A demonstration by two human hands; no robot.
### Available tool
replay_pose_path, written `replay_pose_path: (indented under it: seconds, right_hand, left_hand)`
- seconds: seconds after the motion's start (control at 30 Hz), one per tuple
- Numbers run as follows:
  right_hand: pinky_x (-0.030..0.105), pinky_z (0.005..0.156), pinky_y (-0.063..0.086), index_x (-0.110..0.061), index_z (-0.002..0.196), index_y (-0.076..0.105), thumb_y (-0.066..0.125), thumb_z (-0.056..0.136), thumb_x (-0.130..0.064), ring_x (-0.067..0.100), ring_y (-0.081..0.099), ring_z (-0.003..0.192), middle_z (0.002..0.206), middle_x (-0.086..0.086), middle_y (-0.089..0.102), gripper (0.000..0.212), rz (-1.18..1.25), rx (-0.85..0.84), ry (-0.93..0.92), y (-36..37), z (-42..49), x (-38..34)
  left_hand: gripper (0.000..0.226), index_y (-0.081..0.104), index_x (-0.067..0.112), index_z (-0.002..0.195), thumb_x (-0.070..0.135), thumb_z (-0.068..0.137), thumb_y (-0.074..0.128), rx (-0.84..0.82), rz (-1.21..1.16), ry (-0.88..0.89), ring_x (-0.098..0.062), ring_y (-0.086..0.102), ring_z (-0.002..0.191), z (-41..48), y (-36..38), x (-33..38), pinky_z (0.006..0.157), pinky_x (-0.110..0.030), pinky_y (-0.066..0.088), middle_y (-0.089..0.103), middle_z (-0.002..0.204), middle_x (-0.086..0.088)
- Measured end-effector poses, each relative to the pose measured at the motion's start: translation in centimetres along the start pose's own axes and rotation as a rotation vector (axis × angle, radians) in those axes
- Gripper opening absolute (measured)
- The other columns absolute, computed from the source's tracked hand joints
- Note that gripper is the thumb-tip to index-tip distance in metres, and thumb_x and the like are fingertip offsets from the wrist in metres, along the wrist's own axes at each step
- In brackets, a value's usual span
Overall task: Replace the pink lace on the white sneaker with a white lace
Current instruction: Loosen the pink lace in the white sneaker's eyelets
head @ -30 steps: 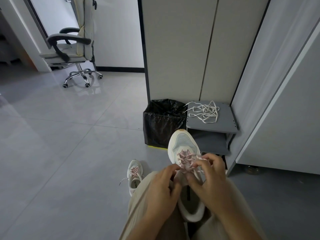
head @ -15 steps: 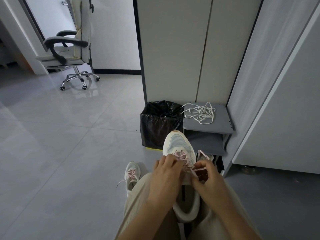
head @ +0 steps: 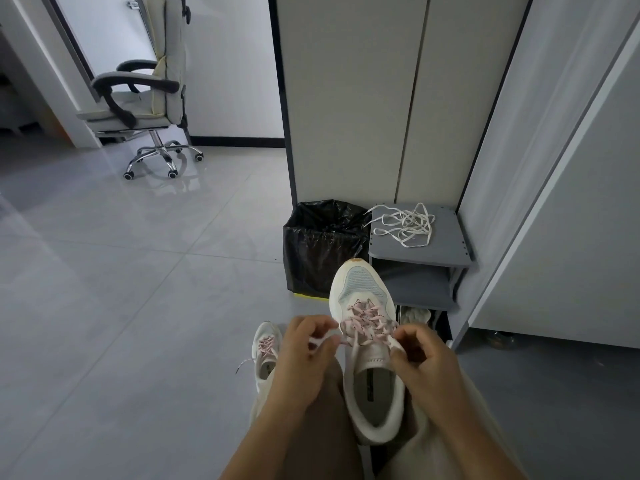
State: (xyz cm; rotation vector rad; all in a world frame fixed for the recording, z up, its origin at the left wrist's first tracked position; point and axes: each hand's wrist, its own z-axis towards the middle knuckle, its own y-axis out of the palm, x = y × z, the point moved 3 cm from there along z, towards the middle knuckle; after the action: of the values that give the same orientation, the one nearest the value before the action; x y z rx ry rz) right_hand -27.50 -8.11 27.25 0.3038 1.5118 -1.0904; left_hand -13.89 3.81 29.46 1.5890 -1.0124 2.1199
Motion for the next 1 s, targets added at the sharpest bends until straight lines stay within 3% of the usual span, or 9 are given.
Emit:
replay_pose_path:
  seconds: [0.07, 0.17, 0.27, 0.33, 0.43, 0.57, 0.67, 0.8, 1.0]
  right_hand:
    - [0.031, 0.073, 0.055, -0.029, 0.093, 0.057, 0.068, 0.079, -0.025, 0.005, 0.061, 0.082, 0.09, -0.012, 0.061, 0.018, -0.033, -0.018, -0.016, 0.0, 0.0, 0.0]
    - [0.029, 0.073, 0.055, -0.033, 0.092, 0.054, 0.068, 0.08, -0.029, 0.006, 0.062, 0.082, 0.09, -0.011, 0.062, 0.019, -0.062, -0.042, -0.044, 0.1, -0.1, -0.2]
    - [0.028, 0.073, 0.056, -0.036, 0.089, 0.052, 0.067, 0.081, -0.026, 0.007, 0.062, 0.082, 0.089, -0.012, 0.062, 0.02, -0.067, -0.039, -0.037, 0.0, -0.2, -0.3]
    - [0.024, 0.07, 0.053, -0.035, 0.087, 0.052, 0.066, 0.082, -0.026, 0.006, 0.062, 0.08, 0.087, -0.011, 0.062, 0.017, -0.05, -0.022, -0.024, 0.0, -0.2, -0.4]
    - [0.019, 0.063, 0.048, -0.027, 0.084, 0.056, 0.066, 0.082, -0.023, 0.006, 0.06, 0.074, 0.082, -0.009, 0.062, 0.011, -0.019, 0.025, -0.033, 0.1, -0.2, -0.6]
    - [0.019, 0.058, 0.047, -0.024, 0.084, 0.058, 0.069, 0.079, -0.015, 0.006, 0.061, 0.07, 0.08, -0.008, 0.063, 0.015, -0.03, 0.023, -0.064, 0.3, -0.2, -0.3]
    - [0.012, 0.059, 0.047, -0.03, 0.083, 0.056, 0.07, 0.078, -0.018, 0.003, 0.062, 0.075, 0.079, -0.011, 0.063, 0.019, -0.069, 0.031, -0.105, 0.4, -0.3, -0.2]
    - [0.02, 0.061, 0.052, -0.031, 0.084, 0.055, 0.071, 0.077, -0.024, 0.002, 0.062, 0.075, 0.08, -0.014, 0.063, 0.019, -0.096, 0.003, -0.1, 0.3, -0.1, -0.1]
    - [0.018, 0.054, 0.05, -0.033, 0.08, 0.051, 0.054, 0.069, -0.059, -0.003, 0.06, 0.077, 0.075, -0.012, 0.062, 0.028, -0.094, 0.013, -0.142, 0.1, -0.2, -0.5]
  left_hand:
    - [0.016, 0.059, 0.033, 0.093, 0.024, 0.083, 0.068, -0.042, 0.33, 0.271, 0.003, 0.047, 0.096, 0.7, 0.5, 1.6, 0.083, -0.008, 0.036, 0.051, 0.104, 0.019]
    - [0.008, 0.069, 0.035, 0.074, 0.042, 0.07, 0.068, -0.101, 0.816, 0.647, -0.004, 0.059, 0.079, 1.3, 2.5, 3.1, 0.079, -0.018, 0.04, 0.062, 0.08, 0.018]
    - [0.022, 0.068, 0.033, 0.062, 0.041, 0.052, 0.086, -0.138, 0.902, 0.704, -0.004, 0.06, 0.069, 2.1, 3.3, 3.3, 0.073, -0.019, 0.049, 0.063, 0.069, 0.019]
    - [0.01, 0.068, 0.03, 0.064, 0.033, 0.065, 0.077, -0.086, 0.859, 0.805, -0.004, 0.055, 0.074, 1.8, 2.8, 3.4, 0.079, -0.021, 0.045, 0.063, 0.07, 0.016]
    - [0.019, 0.065, 0.024, 0.069, 0.031, 0.082, 0.053, -0.025, 0.639, 0.746, -0.004, 0.046, 0.08, 1.2, 0.3, 3.0, 0.084, -0.02, 0.031, 0.061, 0.074, 0.013]
    - [0.023, 0.056, 0.033, 0.067, 0.018, 0.085, 0.061, 0.229, 0.185, 0.255, -0.002, 0.053, 0.078, 0.7, -4.2, -0.1, 0.072, -0.013, 0.037, 0.058, 0.076, 0.014]
    - [0.028, 0.06, 0.031, 0.071, 0.008, 0.086, 0.062, 0.256, 0.205, 0.035, -0.008, 0.057, 0.086, 0.1, -3.9, -3.0, 0.076, -0.022, 0.043, 0.058, 0.085, 0.013]
    - [0.016, 0.059, 0.029, 0.1, 0.034, 0.089, 0.049, 0.158, 0.512, 0.406, -0.011, 0.05, 0.1, -0.6, -0.2, -0.3, 0.088, -0.028, 0.036, 0.057, 0.103, 0.011]
    - [0.024, 0.064, 0.026, 0.068, 0.027, 0.076, 0.042, -0.033, 0.839, 0.757, -0.01, 0.058, 0.076, 0.5, 3.5, 3.0, 0.084, -0.028, 0.04, 0.061, 0.073, 0.013]
